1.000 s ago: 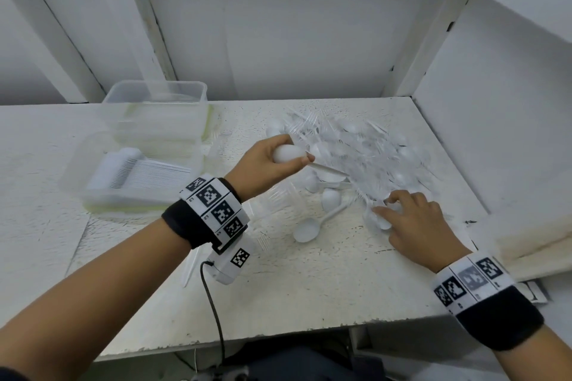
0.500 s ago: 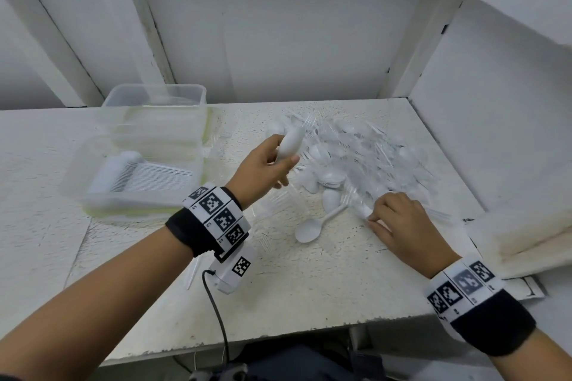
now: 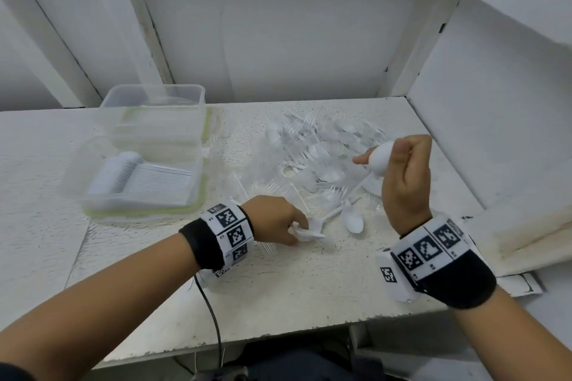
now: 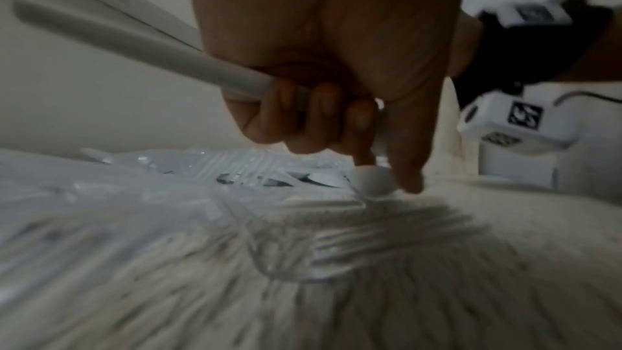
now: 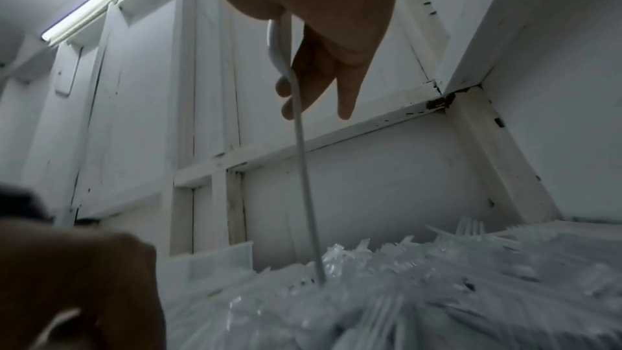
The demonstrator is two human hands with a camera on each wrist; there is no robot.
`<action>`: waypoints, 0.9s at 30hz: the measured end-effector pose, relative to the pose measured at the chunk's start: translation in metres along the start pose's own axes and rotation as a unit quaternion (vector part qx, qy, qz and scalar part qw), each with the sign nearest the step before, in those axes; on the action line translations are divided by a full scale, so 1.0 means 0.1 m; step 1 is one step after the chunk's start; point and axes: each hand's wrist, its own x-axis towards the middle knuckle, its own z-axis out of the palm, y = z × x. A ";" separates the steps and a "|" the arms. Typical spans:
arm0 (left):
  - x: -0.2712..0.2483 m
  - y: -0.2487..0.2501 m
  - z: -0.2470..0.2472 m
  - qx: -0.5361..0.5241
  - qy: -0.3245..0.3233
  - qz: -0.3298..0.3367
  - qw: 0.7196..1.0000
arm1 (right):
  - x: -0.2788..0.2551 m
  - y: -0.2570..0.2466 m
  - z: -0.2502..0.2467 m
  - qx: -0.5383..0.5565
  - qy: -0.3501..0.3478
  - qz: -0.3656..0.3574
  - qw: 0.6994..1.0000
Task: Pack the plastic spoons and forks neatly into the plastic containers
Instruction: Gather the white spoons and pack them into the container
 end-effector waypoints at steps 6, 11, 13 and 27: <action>0.03 -0.01 0.05 -0.001 0.057 0.011 0.998 | 0.08 0.00 -0.01 0.048 -0.038 0.041 0.997; -0.06 -0.11 -0.07 -0.221 0.187 0.041 0.956 | -0.03 0.19 -0.17 -0.078 -0.178 0.090 0.977; -0.12 -0.12 -0.18 -0.309 0.239 0.019 0.920 | -0.08 0.22 -0.23 -0.125 -0.195 0.087 0.969; -0.12 -0.23 -0.27 -0.657 0.255 -0.109 0.701 | -0.23 0.64 -0.56 -0.441 -0.442 0.014 0.781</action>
